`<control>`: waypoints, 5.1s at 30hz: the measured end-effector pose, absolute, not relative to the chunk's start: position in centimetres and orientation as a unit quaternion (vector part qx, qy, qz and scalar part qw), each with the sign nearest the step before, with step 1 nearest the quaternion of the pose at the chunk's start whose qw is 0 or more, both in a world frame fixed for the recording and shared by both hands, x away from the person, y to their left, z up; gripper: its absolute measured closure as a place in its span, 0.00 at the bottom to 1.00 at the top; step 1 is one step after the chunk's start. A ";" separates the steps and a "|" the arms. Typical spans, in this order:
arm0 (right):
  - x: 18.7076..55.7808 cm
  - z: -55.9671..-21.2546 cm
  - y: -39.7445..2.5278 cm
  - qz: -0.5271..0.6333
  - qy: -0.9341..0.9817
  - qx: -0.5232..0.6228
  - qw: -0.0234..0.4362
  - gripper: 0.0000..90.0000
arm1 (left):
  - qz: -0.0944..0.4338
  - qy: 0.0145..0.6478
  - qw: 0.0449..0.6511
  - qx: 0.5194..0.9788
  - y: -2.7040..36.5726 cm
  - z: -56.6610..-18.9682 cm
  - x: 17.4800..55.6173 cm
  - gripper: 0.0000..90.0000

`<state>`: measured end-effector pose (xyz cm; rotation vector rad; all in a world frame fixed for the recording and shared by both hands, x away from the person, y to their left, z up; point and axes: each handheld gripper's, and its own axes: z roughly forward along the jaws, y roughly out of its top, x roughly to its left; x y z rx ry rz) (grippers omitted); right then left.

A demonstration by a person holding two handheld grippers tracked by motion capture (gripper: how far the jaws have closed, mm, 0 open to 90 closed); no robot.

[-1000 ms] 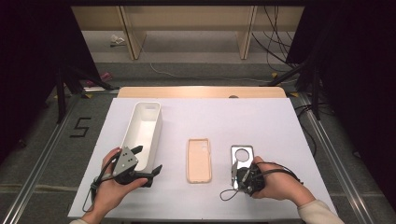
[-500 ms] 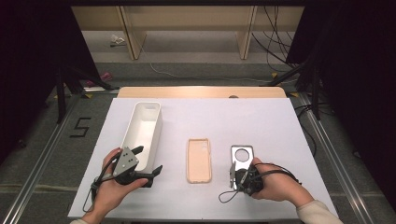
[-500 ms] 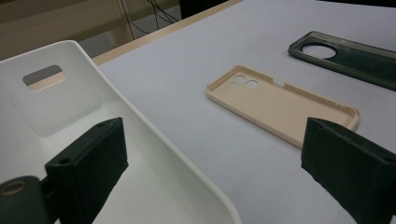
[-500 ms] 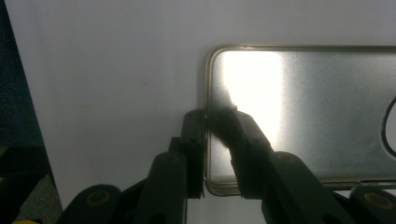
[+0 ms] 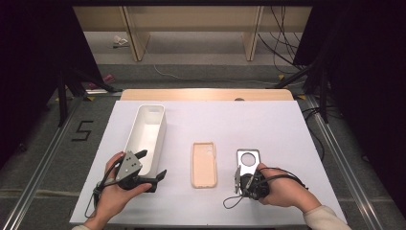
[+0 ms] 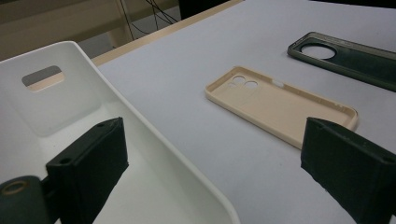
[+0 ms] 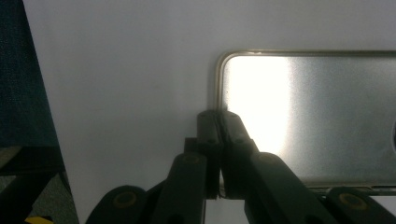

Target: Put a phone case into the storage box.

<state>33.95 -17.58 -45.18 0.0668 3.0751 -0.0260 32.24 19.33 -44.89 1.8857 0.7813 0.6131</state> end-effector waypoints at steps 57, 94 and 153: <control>35.4 -41.1 -20.8 0.245 0.958 0.125 0.084 0.99 | 0.255 0.320 0.486 0.773 19.5 -44.8 32.2 0.09; 35.6 -41.0 -19.6 0.370 0.915 0.125 0.098 0.99 | 0.211 0.339 0.503 0.767 16.4 -42.1 34.0 0.17; 35.0 -40.8 -16.4 0.363 0.923 0.078 0.103 0.99 | -0.005 0.456 0.393 0.799 1.9 -38.3 47.8 0.75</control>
